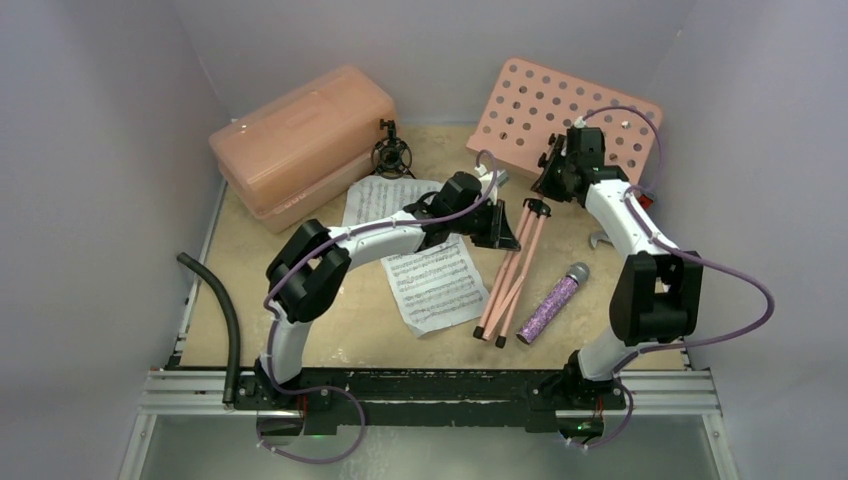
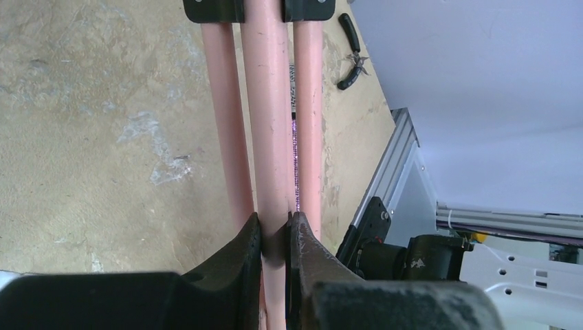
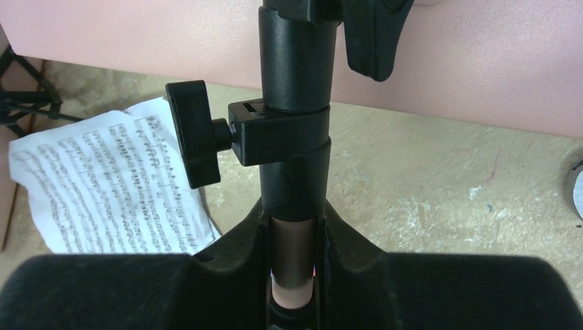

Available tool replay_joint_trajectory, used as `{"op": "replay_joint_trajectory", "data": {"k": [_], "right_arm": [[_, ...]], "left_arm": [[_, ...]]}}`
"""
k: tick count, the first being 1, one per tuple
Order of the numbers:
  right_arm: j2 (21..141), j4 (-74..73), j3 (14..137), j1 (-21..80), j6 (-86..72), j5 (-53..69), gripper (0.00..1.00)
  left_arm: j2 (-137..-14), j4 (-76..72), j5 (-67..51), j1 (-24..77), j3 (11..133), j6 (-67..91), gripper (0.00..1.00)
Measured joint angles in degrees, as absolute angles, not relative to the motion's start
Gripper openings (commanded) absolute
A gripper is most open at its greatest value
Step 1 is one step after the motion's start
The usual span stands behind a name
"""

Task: Set up the instrument practice props

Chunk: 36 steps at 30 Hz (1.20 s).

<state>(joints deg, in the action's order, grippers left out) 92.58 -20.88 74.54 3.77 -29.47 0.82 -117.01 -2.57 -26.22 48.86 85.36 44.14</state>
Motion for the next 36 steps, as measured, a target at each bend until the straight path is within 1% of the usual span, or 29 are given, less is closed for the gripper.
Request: {"op": "replay_joint_trajectory", "data": {"k": [9, 15, 25, 36], "right_arm": [[90.3, -20.0, 78.1, 3.8, -26.6, 8.8, 0.00], [85.6, -17.2, 79.1, 3.9, -25.2, 13.1, 0.00], [79.0, -8.4, 79.0, 5.0, -24.2, 16.5, 0.00], [71.1, 6.1, 67.9, 6.9, -19.0, 19.2, 0.00]], "left_arm": [[-113.4, -2.5, -25.1, 48.8, 85.0, 43.4, 0.00], [-110.4, -4.0, -24.1, 48.7, 84.4, 39.8, 0.00], [-106.2, -7.7, -21.8, 48.5, 84.0, 32.4, 0.00], [-105.5, -9.6, -21.6, 48.9, 81.9, 26.8, 0.00]]}}
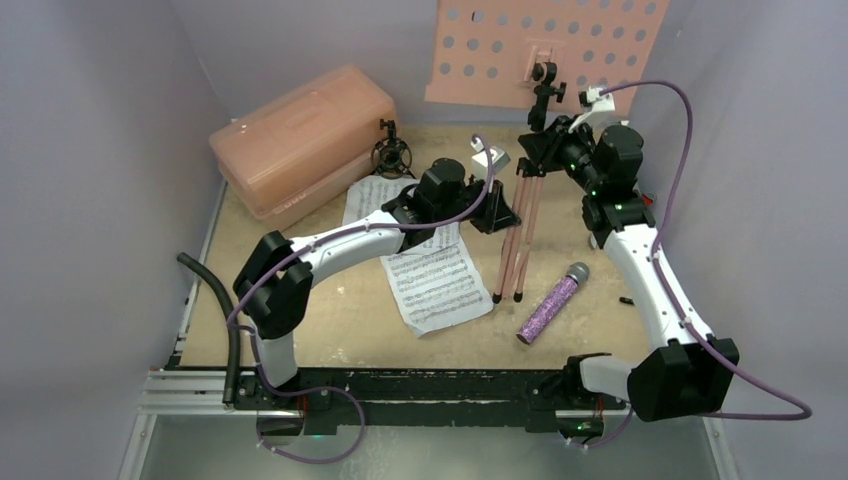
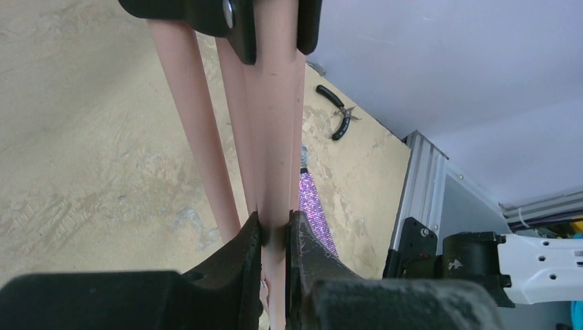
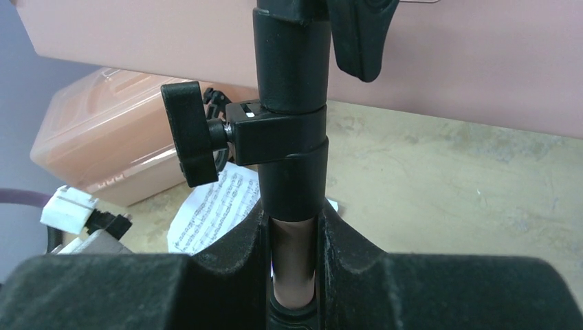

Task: Set up the instrument practice props

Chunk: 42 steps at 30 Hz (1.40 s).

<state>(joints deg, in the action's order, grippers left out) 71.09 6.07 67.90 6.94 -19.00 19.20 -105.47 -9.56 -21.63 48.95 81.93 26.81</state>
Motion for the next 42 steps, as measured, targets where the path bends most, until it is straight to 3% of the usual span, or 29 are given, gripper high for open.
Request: {"op": "replay_joint_trajectory", "data": {"k": [5, 42], "right_arm": [[68.1, 11.1, 63.3, 7.5, -17.2, 20.4, 0.00], [68.1, 25.3, 62.4, 9.3, -14.0, 22.0, 0.00]], "left_arm": [[-105.5, -9.0, -21.6, 49.3, 81.6, 24.0, 0.00], [-103.5, -13.1, -9.6, 50.1, 80.9, 15.1, 0.00]]}}
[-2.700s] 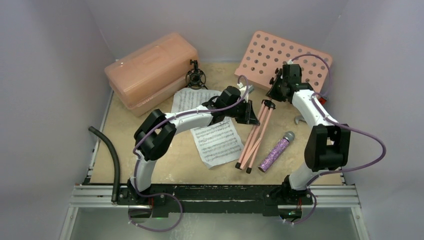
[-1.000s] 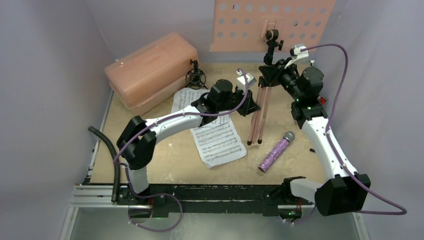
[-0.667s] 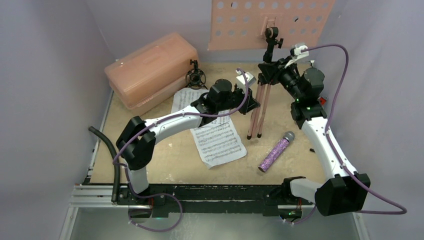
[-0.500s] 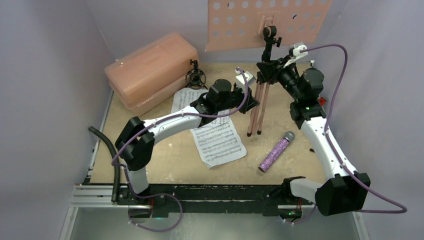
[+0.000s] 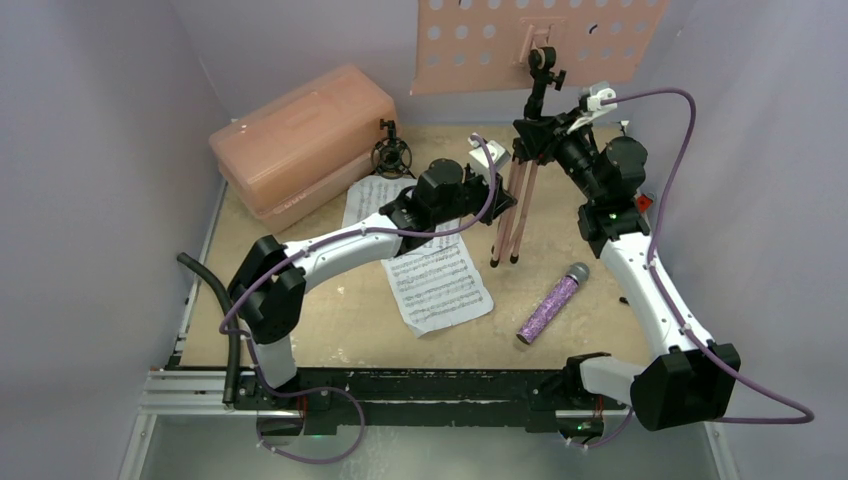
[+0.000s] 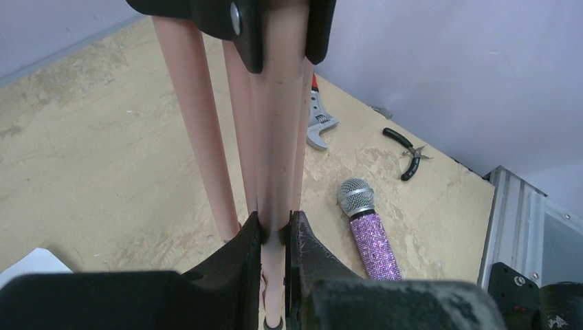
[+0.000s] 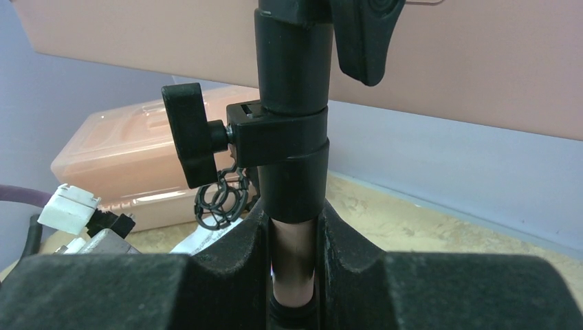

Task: Set up the instrument practice props

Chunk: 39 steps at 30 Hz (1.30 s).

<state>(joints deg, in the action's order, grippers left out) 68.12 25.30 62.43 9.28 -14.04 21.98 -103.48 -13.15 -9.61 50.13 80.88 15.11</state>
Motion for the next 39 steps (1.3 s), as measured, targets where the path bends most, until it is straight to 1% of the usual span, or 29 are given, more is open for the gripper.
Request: {"op": "replay_joint_trajectory", "data": {"k": [16, 27, 39], "right_arm": [[68.5, 26.0, 63.2, 9.5, -14.1, 21.9, 0.00], [70.9, 27.3, 65.6, 9.7, -14.1, 22.0, 0.00], [73.5, 28.1, 68.5, 9.7, -13.5, 22.0, 0.00]], "left_arm": [[-102.7, -12.0, -4.9, 51.2, 80.9, 15.1, 0.00], [-101.6, -10.6, -0.3, 51.4, 80.9, 14.7, 0.00], [-101.6, -9.7, 1.7, 51.4, 80.9, 14.9, 0.00]]}}
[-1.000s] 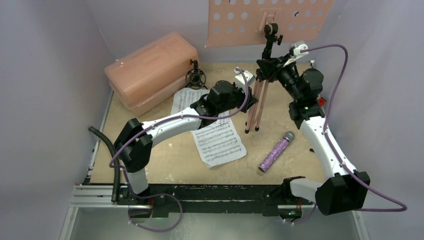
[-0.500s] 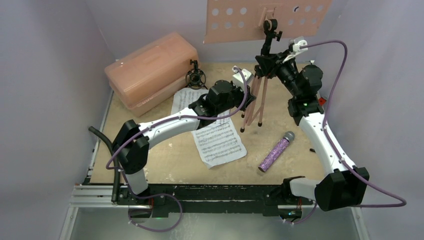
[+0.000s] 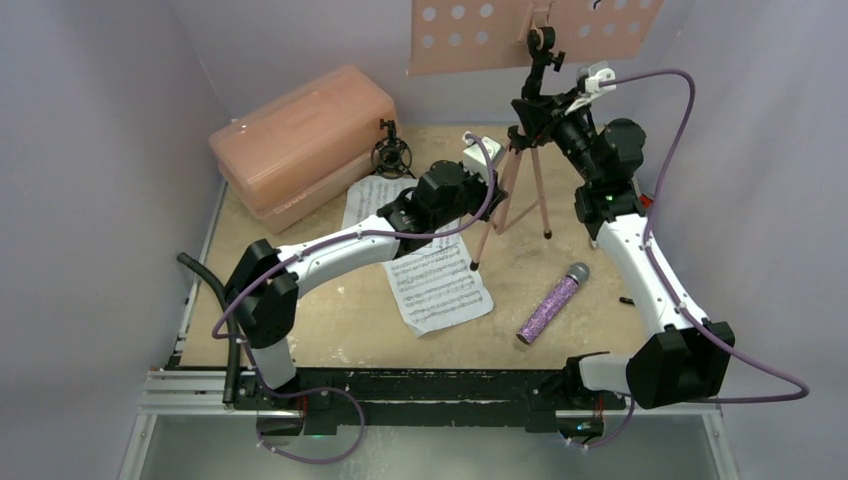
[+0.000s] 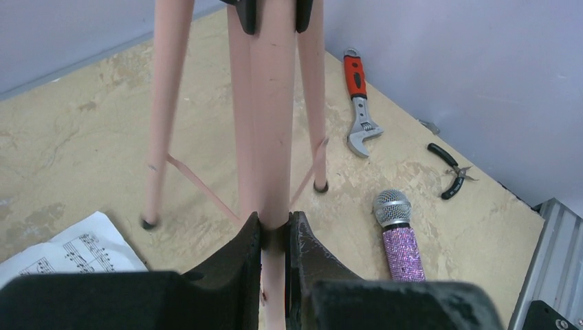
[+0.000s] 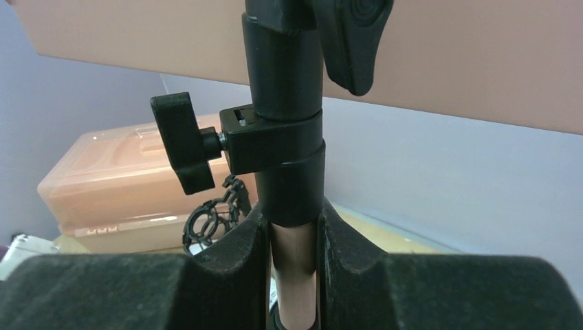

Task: Set up the instrument practice props

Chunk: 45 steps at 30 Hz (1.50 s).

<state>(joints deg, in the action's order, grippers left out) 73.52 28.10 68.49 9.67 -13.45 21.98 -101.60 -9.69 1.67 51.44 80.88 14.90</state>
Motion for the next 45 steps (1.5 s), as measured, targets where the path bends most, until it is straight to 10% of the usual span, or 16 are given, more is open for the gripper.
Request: {"op": "replay_joint_trajectory", "data": {"k": [45], "right_arm": [[70.9, 40.6, 63.8, 8.9, -10.3, 17.2, 0.00]], "left_arm": [[-112.0, 5.6, 1.2, 53.6, 90.0, 29.7, 0.00]]}}
